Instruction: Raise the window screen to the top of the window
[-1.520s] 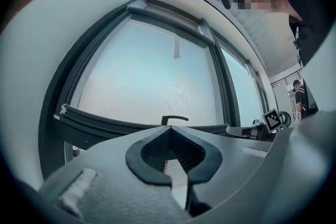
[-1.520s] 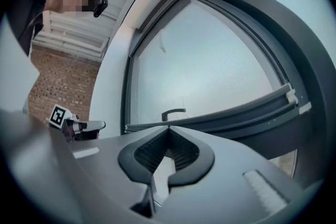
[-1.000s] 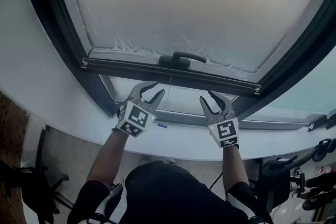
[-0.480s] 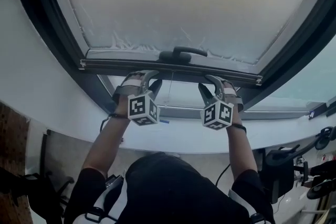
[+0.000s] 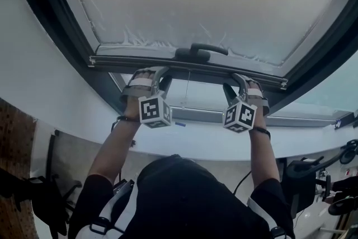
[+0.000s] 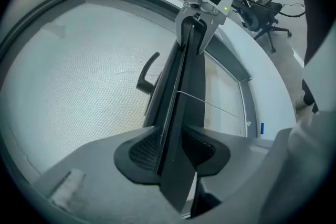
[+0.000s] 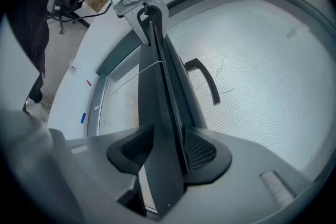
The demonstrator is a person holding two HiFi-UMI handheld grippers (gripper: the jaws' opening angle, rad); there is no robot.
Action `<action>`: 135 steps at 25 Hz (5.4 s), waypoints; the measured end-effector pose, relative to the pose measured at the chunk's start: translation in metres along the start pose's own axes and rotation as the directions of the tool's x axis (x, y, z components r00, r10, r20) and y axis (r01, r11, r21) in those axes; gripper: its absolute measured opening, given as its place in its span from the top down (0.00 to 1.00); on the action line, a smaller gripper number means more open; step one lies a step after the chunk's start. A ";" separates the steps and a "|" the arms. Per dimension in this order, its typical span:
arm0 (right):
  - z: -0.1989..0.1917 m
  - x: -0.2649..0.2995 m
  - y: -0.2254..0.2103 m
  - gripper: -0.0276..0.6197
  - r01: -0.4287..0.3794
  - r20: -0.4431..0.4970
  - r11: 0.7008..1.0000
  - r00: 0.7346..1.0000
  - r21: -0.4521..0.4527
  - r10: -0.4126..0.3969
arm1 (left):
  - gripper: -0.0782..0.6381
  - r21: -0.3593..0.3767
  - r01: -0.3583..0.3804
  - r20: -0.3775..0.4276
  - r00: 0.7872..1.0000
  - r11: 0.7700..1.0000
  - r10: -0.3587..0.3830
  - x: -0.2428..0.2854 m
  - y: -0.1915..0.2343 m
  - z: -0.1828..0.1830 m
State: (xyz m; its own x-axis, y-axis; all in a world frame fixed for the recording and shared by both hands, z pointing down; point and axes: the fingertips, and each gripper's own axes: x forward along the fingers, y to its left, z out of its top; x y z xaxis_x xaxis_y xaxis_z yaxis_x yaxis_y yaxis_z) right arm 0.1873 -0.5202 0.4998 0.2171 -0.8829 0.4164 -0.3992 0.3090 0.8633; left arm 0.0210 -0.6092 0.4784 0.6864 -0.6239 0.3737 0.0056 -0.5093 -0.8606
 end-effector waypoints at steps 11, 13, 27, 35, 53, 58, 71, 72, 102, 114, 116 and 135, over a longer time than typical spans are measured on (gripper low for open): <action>0.000 -0.001 0.005 0.67 -0.026 -0.019 0.994 1.000 -0.106 0.024 | 0.70 0.073 0.044 -0.085 0.996 0.996 -0.038 0.010 -0.002 -0.014; -0.001 -0.001 0.008 0.64 -0.032 -0.048 0.991 0.998 -0.130 0.026 | 0.70 0.058 0.066 -0.100 0.993 0.996 -0.060 0.010 -0.004 -0.014; -0.002 0.001 0.010 0.71 0.029 -0.109 0.987 0.993 -0.160 -0.047 | 0.71 0.100 0.109 -0.188 0.978 0.989 -0.089 0.010 -0.012 -0.020; 0.001 -0.003 -0.003 0.70 0.054 -0.107 0.991 0.992 -0.122 -0.067 | 0.71 0.065 0.157 -0.174 0.974 0.986 -0.143 0.003 -0.001 -0.014; 0.025 -0.030 -0.067 0.71 0.222 -0.025 0.974 0.975 -0.043 -0.223 | 0.79 0.116 0.095 -0.183 0.980 0.989 -0.073 -0.009 0.063 0.004; 0.062 -0.063 -0.056 0.72 0.220 0.126 0.954 0.961 0.201 -0.248 | 0.79 0.105 0.106 -0.169 0.982 0.989 -0.087 -0.013 0.069 0.006; 0.086 -0.017 0.072 0.74 -0.352 0.373 0.554 0.924 0.754 0.081 | 0.86 0.108 0.185 -0.177 0.970 0.977 -0.165 -0.033 0.123 0.026; 0.084 -0.006 0.080 0.74 -0.373 0.374 0.494 0.922 0.786 0.101 | 0.86 0.104 0.201 -0.181 0.967 0.974 -0.180 -0.033 0.122 0.026; 0.079 0.140 0.220 0.86 -0.361 0.252 0.400 0.920 0.843 0.300 | 0.86 0.094 0.229 -0.181 0.961 0.969 -0.209 -0.037 0.124 0.029; 0.072 0.068 0.229 0.87 -0.455 0.310 0.458 0.881 0.764 0.357 | 0.86 0.103 0.160 -0.174 0.975 0.982 -0.141 -0.038 0.132 0.028; 0.074 0.053 0.221 0.87 -0.468 0.328 0.479 0.878 0.743 0.349 | 0.86 0.104 0.141 -0.170 0.978 0.985 -0.123 -0.040 0.138 0.030; 0.103 0.001 0.124 0.87 -0.420 0.359 0.566 0.906 0.709 0.223 | 0.83 0.062 -0.260 0.071 0.964 0.964 0.256 -0.093 0.252 0.079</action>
State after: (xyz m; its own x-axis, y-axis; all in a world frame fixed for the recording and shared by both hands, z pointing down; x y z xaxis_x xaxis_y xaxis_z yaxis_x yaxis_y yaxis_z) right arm 0.0463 -0.5191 0.5774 -0.2120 -0.8584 0.4671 -0.9490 0.2949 0.1113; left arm 0.0161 -0.6327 0.1994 0.7148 -0.6897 0.1155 -0.1281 -0.2915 -0.9479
